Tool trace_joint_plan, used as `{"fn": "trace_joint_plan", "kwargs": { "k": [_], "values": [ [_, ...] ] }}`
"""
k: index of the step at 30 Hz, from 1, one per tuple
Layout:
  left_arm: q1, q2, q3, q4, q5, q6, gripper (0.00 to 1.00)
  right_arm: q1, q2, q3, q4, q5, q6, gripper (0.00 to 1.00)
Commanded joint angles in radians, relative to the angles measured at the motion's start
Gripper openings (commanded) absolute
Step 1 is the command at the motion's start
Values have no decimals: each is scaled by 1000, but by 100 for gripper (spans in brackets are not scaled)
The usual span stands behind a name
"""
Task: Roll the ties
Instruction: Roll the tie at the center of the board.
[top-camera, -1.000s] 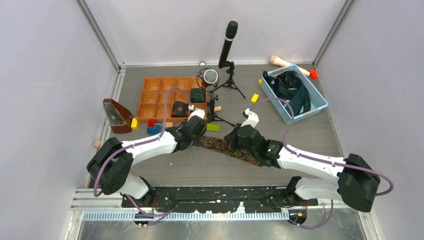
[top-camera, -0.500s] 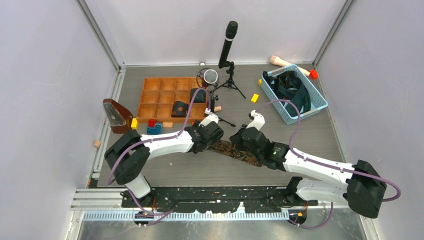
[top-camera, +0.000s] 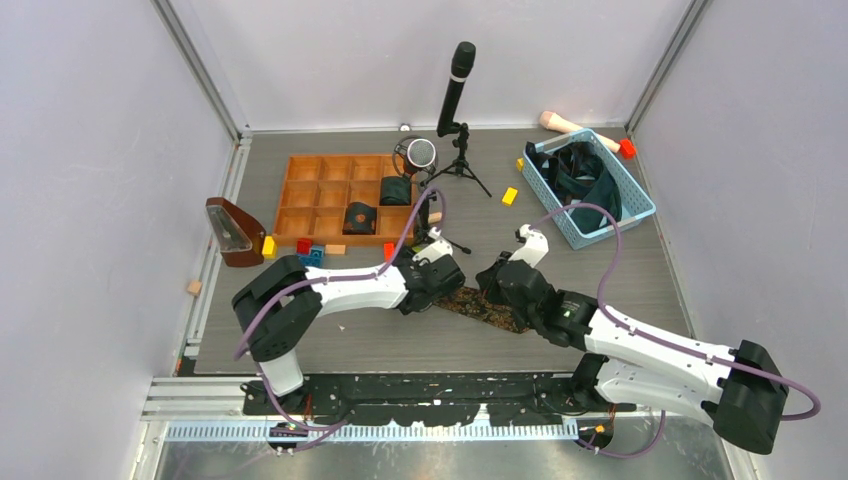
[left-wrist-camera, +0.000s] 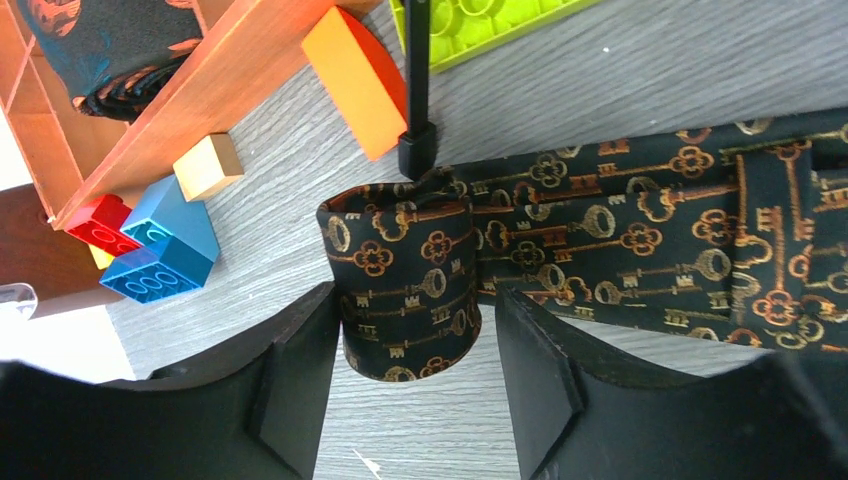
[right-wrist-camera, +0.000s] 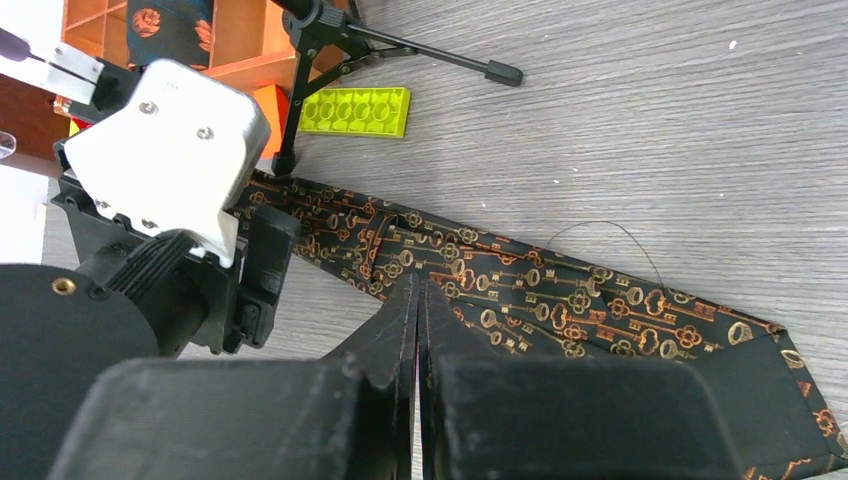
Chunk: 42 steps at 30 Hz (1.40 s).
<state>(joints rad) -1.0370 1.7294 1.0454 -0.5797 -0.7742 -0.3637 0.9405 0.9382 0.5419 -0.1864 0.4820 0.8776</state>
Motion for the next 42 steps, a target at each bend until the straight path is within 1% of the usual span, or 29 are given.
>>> {"fn": "trace_joint_plan", "kwargs": {
  "k": [1,13,21,26,35,39,42],
  "values": [
    [-25,16,54,-38,-18,-32,62,1,-20,4,-14,53,3,4],
    [-64,43,117,-54,29,-50,64,1,-29,-6,-24,55,11,4],
    [-82,56,149,-60,70,-78,61,2,-19,-9,-19,50,14,4],
    [-82,57,153,-41,104,-84,58,1,-10,-10,-15,46,13,4],
    [-82,59,133,-2,127,-92,46,1,3,-5,-20,44,12,5],
    [-82,49,137,-3,118,-89,47,1,14,3,-21,45,11,6],
    [-82,24,144,-10,100,-81,51,1,23,8,-14,46,8,6]
  ]
}}
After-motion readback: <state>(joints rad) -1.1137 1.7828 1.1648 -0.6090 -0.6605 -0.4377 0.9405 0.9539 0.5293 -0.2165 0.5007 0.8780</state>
